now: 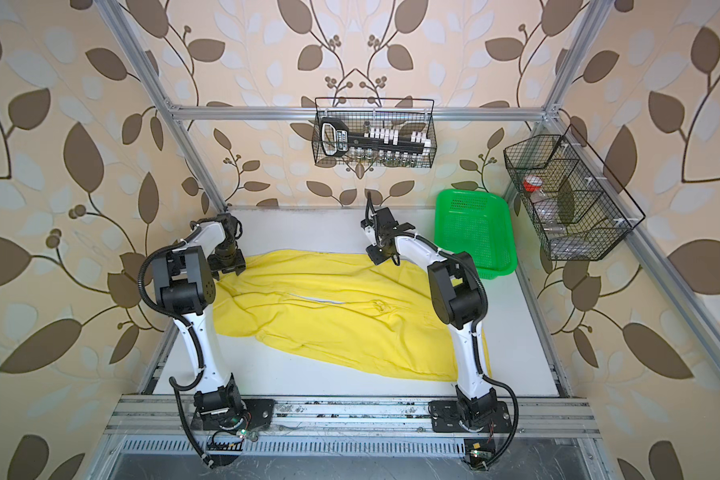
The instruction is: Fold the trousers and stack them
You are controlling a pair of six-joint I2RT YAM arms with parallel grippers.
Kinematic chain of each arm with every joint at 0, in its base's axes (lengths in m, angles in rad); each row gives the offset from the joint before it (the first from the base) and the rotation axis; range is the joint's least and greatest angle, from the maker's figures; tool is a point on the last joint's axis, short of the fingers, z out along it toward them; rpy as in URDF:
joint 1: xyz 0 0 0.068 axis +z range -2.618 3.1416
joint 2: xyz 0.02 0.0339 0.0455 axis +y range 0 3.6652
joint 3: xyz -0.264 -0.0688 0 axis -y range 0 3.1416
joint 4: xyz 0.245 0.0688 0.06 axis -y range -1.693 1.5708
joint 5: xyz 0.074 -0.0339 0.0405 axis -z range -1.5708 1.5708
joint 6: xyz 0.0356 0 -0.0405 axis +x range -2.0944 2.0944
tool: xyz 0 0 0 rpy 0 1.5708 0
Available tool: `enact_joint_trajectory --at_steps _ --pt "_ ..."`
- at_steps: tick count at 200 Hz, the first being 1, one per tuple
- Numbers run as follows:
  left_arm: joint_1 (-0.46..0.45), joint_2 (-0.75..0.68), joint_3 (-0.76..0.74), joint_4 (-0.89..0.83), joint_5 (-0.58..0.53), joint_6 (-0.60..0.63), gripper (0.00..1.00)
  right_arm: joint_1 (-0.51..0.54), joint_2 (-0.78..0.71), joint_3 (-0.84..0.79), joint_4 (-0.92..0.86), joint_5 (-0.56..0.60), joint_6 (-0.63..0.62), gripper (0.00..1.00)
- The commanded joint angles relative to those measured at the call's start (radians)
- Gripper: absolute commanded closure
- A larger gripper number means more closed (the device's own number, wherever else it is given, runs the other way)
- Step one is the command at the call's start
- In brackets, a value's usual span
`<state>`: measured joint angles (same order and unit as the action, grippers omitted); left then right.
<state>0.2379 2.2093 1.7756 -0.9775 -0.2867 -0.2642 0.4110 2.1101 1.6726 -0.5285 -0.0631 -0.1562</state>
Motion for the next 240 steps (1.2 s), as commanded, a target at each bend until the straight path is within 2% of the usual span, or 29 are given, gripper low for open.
enact_joint_trajectory --at_steps 1,31,71,95,120,140,161,184,189,205,225,240 --pt "0.017 0.031 0.094 -0.038 0.014 0.012 0.37 0.021 -0.15 -0.126 0.078 -0.107 0.046 0.51" --pt "0.027 0.101 0.195 -0.052 0.022 0.022 0.35 0.048 -0.314 -0.345 0.115 -0.121 0.092 0.45" --pt "0.039 0.17 0.357 -0.027 0.033 0.021 0.32 0.061 -0.48 -0.596 0.136 -0.102 0.144 0.44" --pt "0.039 0.231 0.487 -0.034 0.009 0.027 0.29 0.062 -0.548 -0.705 0.138 -0.099 0.175 0.44" --pt "0.039 0.26 0.547 0.028 -0.017 0.04 0.27 0.061 -0.617 -0.798 0.15 -0.084 0.21 0.44" --pt "0.035 0.261 0.571 0.057 0.021 0.042 0.25 0.06 -0.639 -0.837 0.15 -0.081 0.223 0.44" --pt "0.025 0.256 0.594 0.072 -0.003 0.071 0.24 0.058 -0.644 -0.843 0.151 -0.079 0.227 0.43" --pt "0.017 0.28 0.685 0.054 -0.079 0.156 0.21 0.058 -0.638 -0.831 0.159 -0.082 0.229 0.43" --pt "0.013 0.287 0.708 0.045 -0.127 0.172 0.13 0.058 -0.635 -0.828 0.162 -0.084 0.231 0.43" --pt "0.012 0.28 0.709 0.055 -0.184 0.2 0.08 0.056 -0.627 -0.818 0.168 -0.095 0.238 0.43" --pt "0.007 0.272 0.697 0.05 -0.117 0.211 0.08 0.051 -0.625 -0.806 0.17 -0.112 0.244 0.43" --pt "0.007 0.264 0.69 0.018 -0.002 0.2 0.1 0.045 -0.624 -0.796 0.169 -0.122 0.247 0.43"
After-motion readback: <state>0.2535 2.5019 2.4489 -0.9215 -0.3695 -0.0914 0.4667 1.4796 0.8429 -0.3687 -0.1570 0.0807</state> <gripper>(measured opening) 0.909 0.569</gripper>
